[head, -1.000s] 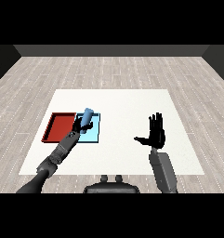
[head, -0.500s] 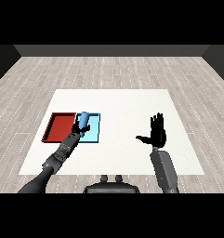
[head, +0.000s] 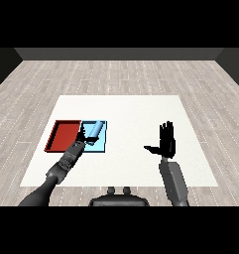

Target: Pick the blue can and put it in the blue box

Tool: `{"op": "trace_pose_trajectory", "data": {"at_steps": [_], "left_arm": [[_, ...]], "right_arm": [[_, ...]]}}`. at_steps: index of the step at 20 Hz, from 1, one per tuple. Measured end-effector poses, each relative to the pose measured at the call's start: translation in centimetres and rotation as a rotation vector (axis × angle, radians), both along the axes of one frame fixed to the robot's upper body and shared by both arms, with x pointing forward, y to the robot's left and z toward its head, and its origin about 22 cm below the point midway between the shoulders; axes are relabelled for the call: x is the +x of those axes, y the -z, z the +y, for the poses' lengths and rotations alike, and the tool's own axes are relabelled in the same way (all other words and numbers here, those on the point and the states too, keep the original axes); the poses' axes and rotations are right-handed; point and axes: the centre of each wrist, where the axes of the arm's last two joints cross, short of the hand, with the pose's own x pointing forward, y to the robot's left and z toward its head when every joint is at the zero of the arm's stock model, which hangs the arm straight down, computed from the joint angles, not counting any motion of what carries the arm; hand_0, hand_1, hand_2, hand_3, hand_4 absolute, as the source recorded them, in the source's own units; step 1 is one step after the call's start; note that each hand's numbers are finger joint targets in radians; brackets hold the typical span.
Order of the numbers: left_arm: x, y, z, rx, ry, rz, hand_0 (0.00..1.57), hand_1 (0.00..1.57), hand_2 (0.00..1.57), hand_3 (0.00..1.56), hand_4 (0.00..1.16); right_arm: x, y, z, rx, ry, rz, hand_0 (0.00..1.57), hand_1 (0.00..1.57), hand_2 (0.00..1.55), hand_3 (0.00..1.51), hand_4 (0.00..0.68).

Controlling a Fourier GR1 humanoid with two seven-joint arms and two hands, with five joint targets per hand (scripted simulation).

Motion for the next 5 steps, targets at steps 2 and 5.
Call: {"op": "trace_pose_trajectory", "data": {"at_steps": [2,5], "left_arm": [[0.09,-0.11,-0.16,-0.009,-0.019,-0.043,0.00,0.00,0.00,0.00,0.00],[0.70,-0.99,-0.22,-0.055,0.012,-0.184,0.00,0.00,0.00,0.00,0.00]], "right_arm": [[0.02,0.24,0.22,-0.001,0.005,0.000,0.00,0.00,0.00,0.00,0.000],[0.09,0.34,0.59,-0.015,-0.014,0.002,0.00,0.00,0.00,0.00,0.000]]}}
